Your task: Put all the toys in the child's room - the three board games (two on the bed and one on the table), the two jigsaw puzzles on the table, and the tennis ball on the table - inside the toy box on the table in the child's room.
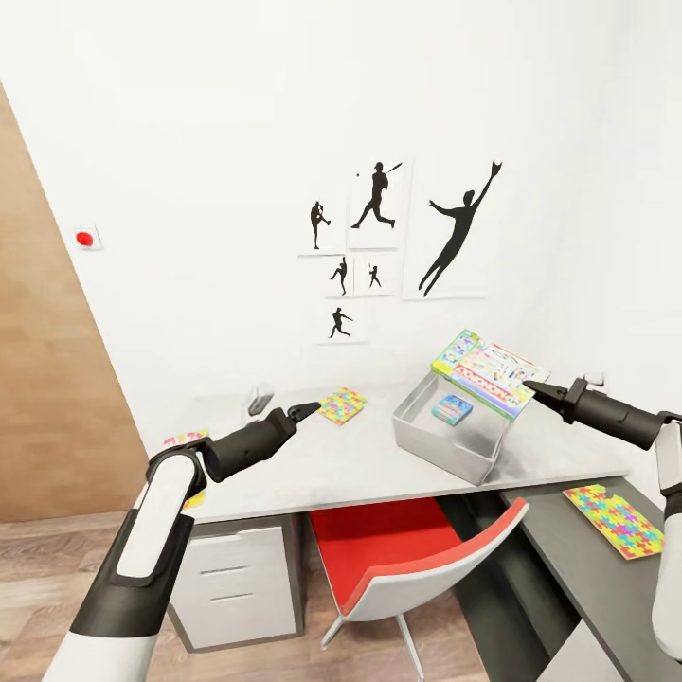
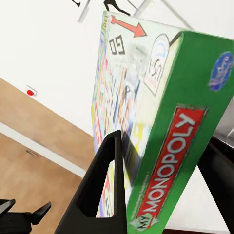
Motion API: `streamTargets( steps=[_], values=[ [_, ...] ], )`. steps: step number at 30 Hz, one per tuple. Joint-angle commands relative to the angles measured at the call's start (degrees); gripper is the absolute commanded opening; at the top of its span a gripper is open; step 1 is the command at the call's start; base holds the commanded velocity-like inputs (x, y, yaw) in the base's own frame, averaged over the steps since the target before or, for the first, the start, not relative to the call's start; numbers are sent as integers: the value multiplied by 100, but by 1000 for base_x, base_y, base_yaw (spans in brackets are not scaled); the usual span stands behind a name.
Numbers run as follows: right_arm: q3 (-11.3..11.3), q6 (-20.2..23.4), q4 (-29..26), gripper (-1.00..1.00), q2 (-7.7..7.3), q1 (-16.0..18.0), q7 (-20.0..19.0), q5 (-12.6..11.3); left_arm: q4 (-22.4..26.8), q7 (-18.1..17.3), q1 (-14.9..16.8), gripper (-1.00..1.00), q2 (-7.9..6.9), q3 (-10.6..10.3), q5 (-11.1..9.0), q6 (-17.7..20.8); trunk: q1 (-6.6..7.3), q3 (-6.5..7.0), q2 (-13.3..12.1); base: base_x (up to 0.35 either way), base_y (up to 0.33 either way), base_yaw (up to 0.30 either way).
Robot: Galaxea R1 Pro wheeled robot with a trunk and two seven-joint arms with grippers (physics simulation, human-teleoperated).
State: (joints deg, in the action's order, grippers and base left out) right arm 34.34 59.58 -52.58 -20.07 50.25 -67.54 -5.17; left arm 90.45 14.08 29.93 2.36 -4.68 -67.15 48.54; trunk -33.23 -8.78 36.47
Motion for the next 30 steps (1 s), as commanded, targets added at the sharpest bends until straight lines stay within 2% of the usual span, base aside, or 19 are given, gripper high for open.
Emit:
streamTargets(
  steps=[1, 7, 19, 30],
  values=[
    [2, 42, 0, -100, -2, 5, 4, -27, 6, 60, 5, 100, 2, -1, -60, 15, -2, -10, 9, 0, -7, 0],
    [-4, 42, -8, -100, 1, 5, -2, -28, 7, 49, 4, 100, 2, 15, -62, 15, -2, -10, 9, 58, -93, 0],
    [-12, 42, -20, -100, 2, 4, -3, -27, 8, 36, 4, 100, 2, 27, -68, 15, -2, -10, 9, 205, -189, 0],
    [-22, 42, -32, -100, 3, -3, -5, -26, 10, 36, -2, 100, -4, 28, -69, 9, -2, -10, 9, 65, -43, 0]
  ],
)
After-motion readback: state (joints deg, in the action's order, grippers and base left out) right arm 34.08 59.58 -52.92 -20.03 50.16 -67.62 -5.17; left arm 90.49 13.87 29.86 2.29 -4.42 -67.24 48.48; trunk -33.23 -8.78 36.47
